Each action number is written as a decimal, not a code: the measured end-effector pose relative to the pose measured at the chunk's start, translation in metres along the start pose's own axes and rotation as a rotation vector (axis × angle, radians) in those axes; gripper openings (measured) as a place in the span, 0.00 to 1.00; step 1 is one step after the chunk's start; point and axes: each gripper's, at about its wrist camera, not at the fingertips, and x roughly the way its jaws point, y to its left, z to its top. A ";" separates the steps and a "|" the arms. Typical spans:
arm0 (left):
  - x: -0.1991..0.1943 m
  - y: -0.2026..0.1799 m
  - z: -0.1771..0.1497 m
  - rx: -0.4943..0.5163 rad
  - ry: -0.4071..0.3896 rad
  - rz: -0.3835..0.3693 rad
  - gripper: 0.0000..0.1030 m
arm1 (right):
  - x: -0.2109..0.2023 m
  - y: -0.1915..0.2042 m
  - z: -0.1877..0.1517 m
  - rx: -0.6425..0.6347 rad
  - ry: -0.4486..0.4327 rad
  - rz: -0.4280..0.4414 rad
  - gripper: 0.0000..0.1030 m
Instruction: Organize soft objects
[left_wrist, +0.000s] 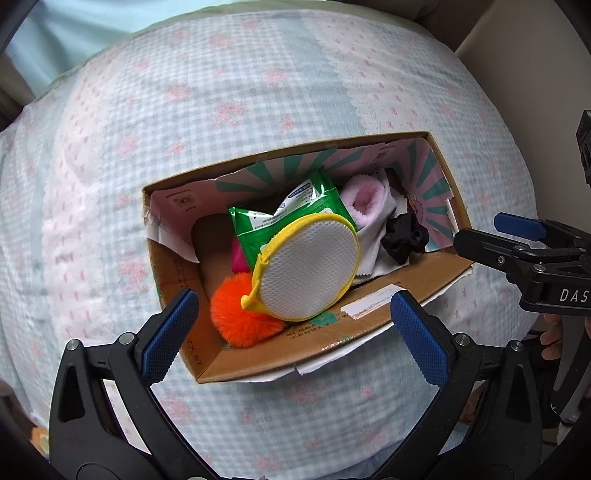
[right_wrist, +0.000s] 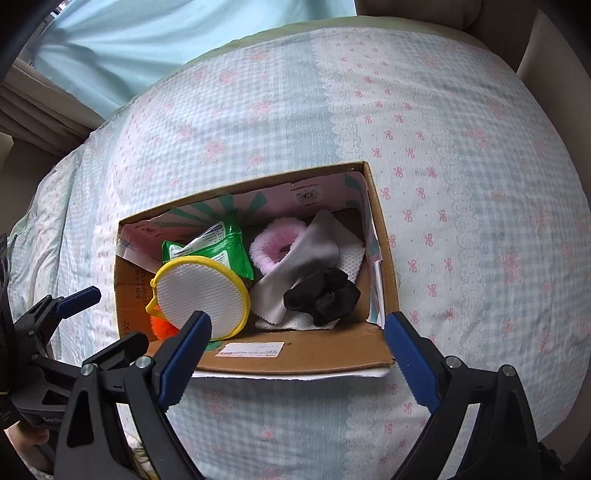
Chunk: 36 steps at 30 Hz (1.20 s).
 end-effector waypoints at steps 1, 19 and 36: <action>-0.007 -0.002 -0.003 -0.001 -0.008 0.006 1.00 | -0.005 0.000 -0.001 -0.004 -0.008 0.002 0.91; -0.218 -0.085 -0.039 -0.176 -0.391 0.127 1.00 | -0.246 -0.010 -0.032 -0.186 -0.356 -0.107 0.91; -0.365 -0.187 -0.087 -0.163 -0.817 0.226 1.00 | -0.379 -0.036 -0.088 -0.173 -0.722 -0.161 0.91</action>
